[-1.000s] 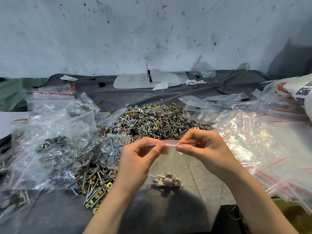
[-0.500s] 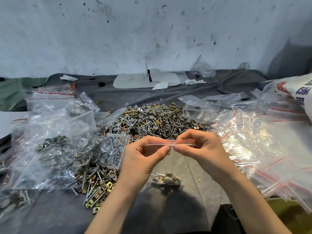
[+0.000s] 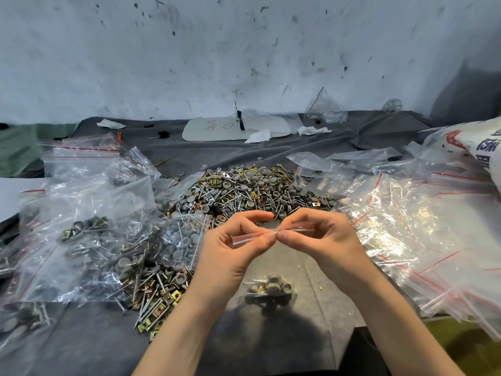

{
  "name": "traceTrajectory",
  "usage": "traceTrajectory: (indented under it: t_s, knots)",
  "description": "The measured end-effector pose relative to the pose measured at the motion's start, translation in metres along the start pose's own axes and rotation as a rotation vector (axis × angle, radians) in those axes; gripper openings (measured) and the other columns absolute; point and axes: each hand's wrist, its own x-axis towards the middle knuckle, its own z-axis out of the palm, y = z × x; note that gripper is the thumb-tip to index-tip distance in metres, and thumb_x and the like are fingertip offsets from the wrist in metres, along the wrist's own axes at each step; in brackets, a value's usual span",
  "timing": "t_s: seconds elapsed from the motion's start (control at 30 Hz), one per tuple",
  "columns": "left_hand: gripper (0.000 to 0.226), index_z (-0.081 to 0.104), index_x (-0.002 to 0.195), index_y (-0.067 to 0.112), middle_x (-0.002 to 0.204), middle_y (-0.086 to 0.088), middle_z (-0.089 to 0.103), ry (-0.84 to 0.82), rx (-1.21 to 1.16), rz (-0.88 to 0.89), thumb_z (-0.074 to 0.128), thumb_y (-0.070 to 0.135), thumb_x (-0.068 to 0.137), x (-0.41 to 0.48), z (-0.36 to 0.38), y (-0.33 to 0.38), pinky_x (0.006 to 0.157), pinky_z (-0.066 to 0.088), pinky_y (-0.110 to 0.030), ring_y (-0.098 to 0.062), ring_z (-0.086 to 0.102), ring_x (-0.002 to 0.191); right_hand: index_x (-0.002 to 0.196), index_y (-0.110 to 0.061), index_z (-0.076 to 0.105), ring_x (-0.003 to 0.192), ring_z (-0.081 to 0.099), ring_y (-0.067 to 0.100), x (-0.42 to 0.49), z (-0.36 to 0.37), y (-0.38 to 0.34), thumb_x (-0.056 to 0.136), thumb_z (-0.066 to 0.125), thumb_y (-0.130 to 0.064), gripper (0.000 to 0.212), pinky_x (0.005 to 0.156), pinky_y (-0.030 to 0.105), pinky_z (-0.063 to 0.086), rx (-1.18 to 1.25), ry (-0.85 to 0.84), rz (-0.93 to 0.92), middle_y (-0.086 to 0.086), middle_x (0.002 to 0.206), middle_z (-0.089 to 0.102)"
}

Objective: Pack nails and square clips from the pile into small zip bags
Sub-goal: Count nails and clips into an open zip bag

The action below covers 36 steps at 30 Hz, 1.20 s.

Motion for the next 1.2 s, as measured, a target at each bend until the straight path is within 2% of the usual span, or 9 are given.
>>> traceTrajectory:
  t_s: [0.17, 0.27, 0.37, 0.6, 0.73, 0.87, 1.0, 1.1, 1.2]
  knots:
    - [0.009, 0.072, 0.068, 0.008, 0.107, 0.001, 0.072, 0.023, 0.012, -0.030, 0.074, 0.015, 0.064, 0.002, -0.009, 0.001, 0.076, 0.051, -0.016, -0.014, 0.067, 0.103, 0.075, -0.017, 0.074, 0.074, 0.064, 0.011, 0.000, -0.008, 0.006, 0.064, 0.078, -0.020, 0.011, 0.070, 0.020, 0.053, 0.031, 0.076, 0.038, 0.000, 0.075, 0.071]
    - [0.015, 0.075, 0.077, 0.004, 0.111, 0.003, 0.071, 0.006, 0.032, -0.036, 0.073, 0.014, 0.067, 0.002, -0.012, 0.002, 0.076, 0.051, -0.016, -0.011, 0.066, 0.105, 0.076, -0.019, 0.074, 0.073, 0.063, 0.011, 0.000, -0.008, 0.009, 0.066, 0.082, -0.017, 0.012, 0.070, 0.020, 0.052, 0.011, 0.050, 0.046, -0.001, 0.074, 0.069]
    - [0.020, 0.077, 0.083, 0.003, 0.113, 0.004, 0.071, -0.015, 0.031, -0.040, 0.072, 0.015, 0.067, 0.002, -0.013, 0.002, 0.076, 0.051, -0.014, -0.009, 0.065, 0.106, 0.072, -0.019, 0.073, 0.070, 0.061, 0.010, 0.000, -0.006, 0.011, 0.068, 0.075, -0.015, 0.006, 0.069, 0.019, 0.050, 0.041, 0.059, 0.031, -0.002, 0.070, 0.067]
    - [0.026, 0.077, 0.091, 0.010, 0.119, 0.009, 0.068, -0.133, 0.054, -0.042, 0.070, 0.022, 0.069, 0.001, -0.021, 0.004, 0.080, 0.048, -0.009, -0.002, 0.057, 0.117, 0.066, -0.016, 0.068, 0.070, 0.054, 0.014, -0.001, -0.005, 0.014, 0.065, 0.076, -0.026, 0.013, 0.069, 0.024, 0.044, 0.067, 0.066, -0.028, 0.002, 0.068, 0.060]
    - [0.029, 0.078, 0.093, 0.017, 0.121, 0.011, 0.066, -0.145, 0.073, -0.034, 0.069, 0.032, 0.070, 0.002, -0.026, 0.005, 0.088, 0.046, -0.012, -0.004, 0.056, 0.119, 0.081, -0.012, 0.075, 0.075, 0.061, 0.018, -0.003, -0.009, 0.015, 0.076, 0.068, -0.029, 0.019, 0.073, 0.027, 0.050, -0.010, 0.064, -0.059, 0.006, 0.077, 0.070]
    - [0.050, 0.075, 0.102, 0.007, 0.133, 0.011, 0.058, -0.294, 0.145, -0.101, 0.069, 0.050, 0.077, 0.002, -0.036, 0.004, 0.111, 0.032, -0.036, -0.006, 0.048, 0.129, 0.083, -0.013, 0.076, 0.076, 0.061, 0.024, -0.005, -0.012, 0.014, 0.080, 0.065, -0.029, 0.019, 0.073, 0.035, 0.047, -0.091, 0.103, -0.109, 0.006, 0.077, 0.070]
    - [0.068, 0.071, 0.106, 0.000, 0.139, 0.007, 0.054, -0.331, 0.145, -0.141, 0.071, 0.058, 0.072, 0.000, -0.036, 0.009, 0.115, 0.023, -0.050, -0.009, 0.043, 0.133, 0.080, -0.011, 0.075, 0.075, 0.060, 0.027, -0.006, -0.012, 0.016, 0.079, 0.067, -0.028, 0.020, 0.071, 0.031, 0.046, -0.107, 0.135, -0.125, 0.006, 0.074, 0.070]
    - [0.062, 0.072, 0.106, 0.002, 0.137, 0.007, 0.055, -0.308, 0.163, -0.156, 0.069, 0.056, 0.076, 0.001, -0.033, 0.009, 0.113, 0.027, -0.049, -0.010, 0.045, 0.132, 0.079, -0.010, 0.075, 0.075, 0.063, 0.017, -0.005, -0.011, 0.018, 0.081, 0.072, -0.020, 0.010, 0.074, 0.026, 0.049, -0.059, 0.135, -0.070, 0.006, 0.074, 0.070]
    - [0.035, 0.076, 0.099, 0.009, 0.125, 0.004, 0.065, -0.229, 0.222, -0.132, 0.063, 0.037, 0.084, 0.000, -0.035, 0.000, 0.106, 0.041, -0.034, -0.012, 0.055, 0.122, 0.074, -0.010, 0.074, 0.072, 0.061, 0.014, -0.005, -0.010, 0.021, 0.073, 0.071, -0.020, 0.011, 0.071, 0.023, 0.050, -0.002, 0.165, -0.039, 0.004, 0.071, 0.068]
